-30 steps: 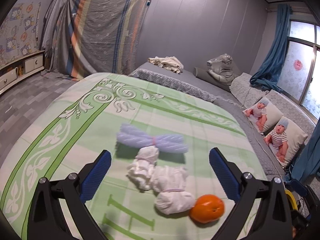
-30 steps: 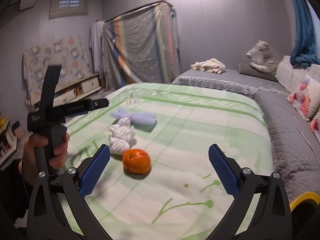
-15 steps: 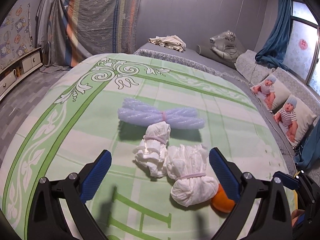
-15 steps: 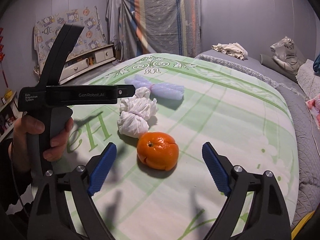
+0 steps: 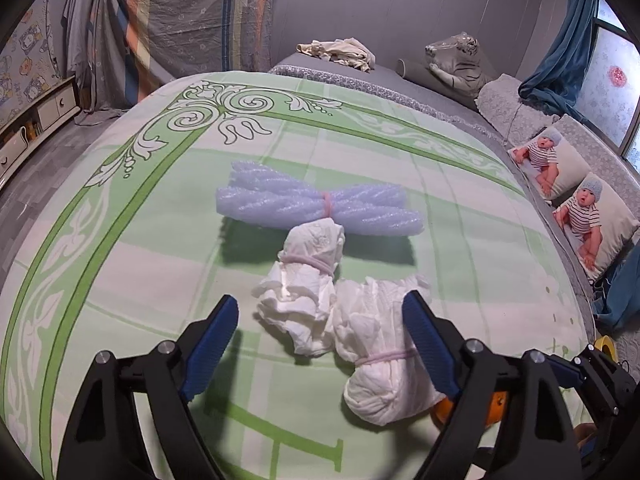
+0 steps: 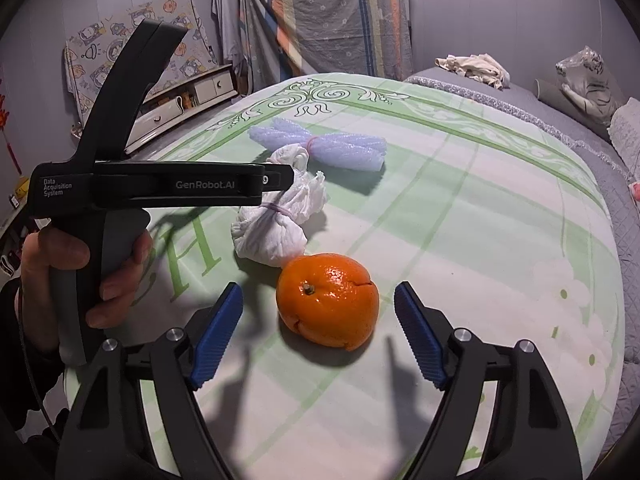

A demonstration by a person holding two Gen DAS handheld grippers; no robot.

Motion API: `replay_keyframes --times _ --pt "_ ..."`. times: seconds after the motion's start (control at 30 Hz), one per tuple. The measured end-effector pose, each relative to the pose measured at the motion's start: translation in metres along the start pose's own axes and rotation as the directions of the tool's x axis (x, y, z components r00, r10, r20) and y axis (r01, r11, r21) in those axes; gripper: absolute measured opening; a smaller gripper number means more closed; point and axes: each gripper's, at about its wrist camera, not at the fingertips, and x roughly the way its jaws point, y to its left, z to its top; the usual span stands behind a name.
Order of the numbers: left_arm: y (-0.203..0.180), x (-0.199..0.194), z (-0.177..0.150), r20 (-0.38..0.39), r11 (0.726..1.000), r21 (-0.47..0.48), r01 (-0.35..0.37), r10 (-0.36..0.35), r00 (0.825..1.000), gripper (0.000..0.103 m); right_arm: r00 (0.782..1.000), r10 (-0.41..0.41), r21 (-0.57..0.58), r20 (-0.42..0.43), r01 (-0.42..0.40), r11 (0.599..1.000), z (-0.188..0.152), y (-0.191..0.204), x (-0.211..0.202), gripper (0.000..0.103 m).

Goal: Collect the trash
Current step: 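Move both open grippers back over the bed toward the white bundles and tangerine, then grasp the tangerine with the right gripper while the left gripper grasps a white tissue bundle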

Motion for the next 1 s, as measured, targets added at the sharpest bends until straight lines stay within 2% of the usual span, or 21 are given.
replay_keyframes --times 0.07,0.2,0.27,0.37,0.4,0.43,0.53,0.73,1.0 --pt "0.000 0.004 0.002 -0.009 1.000 -0.008 0.005 -0.005 1.000 0.078 1.000 0.003 0.002 -0.011 -0.003 1.000 0.002 0.000 0.003 0.070" --pt "0.004 0.015 0.008 -0.042 0.998 -0.047 0.035 -0.037 0.998 0.062 1.000 0.002 -0.001 -0.031 -0.002 1.000 0.004 0.001 0.008 0.061" --pt "0.001 0.016 0.008 -0.042 0.999 -0.037 0.026 -0.028 0.999 0.053 0.999 -0.011 -0.002 -0.040 0.011 1.000 0.005 0.001 0.011 0.052" --pt "0.000 0.013 0.007 -0.029 0.999 -0.032 0.018 -0.018 0.999 0.038 0.999 -0.003 0.011 -0.048 0.003 1.000 0.006 -0.002 0.013 0.049" --pt "0.002 0.012 0.007 -0.023 0.999 -0.039 0.016 -0.017 1.000 0.030 0.999 -0.001 0.015 -0.051 0.002 1.000 0.006 -0.003 0.014 0.048" --pt "0.005 0.012 0.007 -0.021 0.999 -0.047 0.010 -0.011 1.000 0.018 0.999 0.001 0.018 -0.053 0.000 1.000 0.007 -0.003 0.014 0.047" --pt "0.014 0.016 0.006 -0.040 0.996 -0.085 0.029 -0.032 0.999 0.017 0.998 -0.001 0.020 -0.058 0.002 1.000 0.007 -0.004 0.015 0.045" --pt "0.013 0.012 0.006 -0.030 0.996 -0.087 0.029 -0.032 0.999 0.015 0.998 -0.022 0.027 -0.061 0.023 0.999 0.007 -0.003 0.014 0.036" --pt "0.020 -0.002 0.004 -0.004 0.993 -0.111 0.043 -0.043 0.999 0.014 0.999 -0.013 0.061 -0.046 0.016 0.998 0.008 -0.009 0.003 0.033"
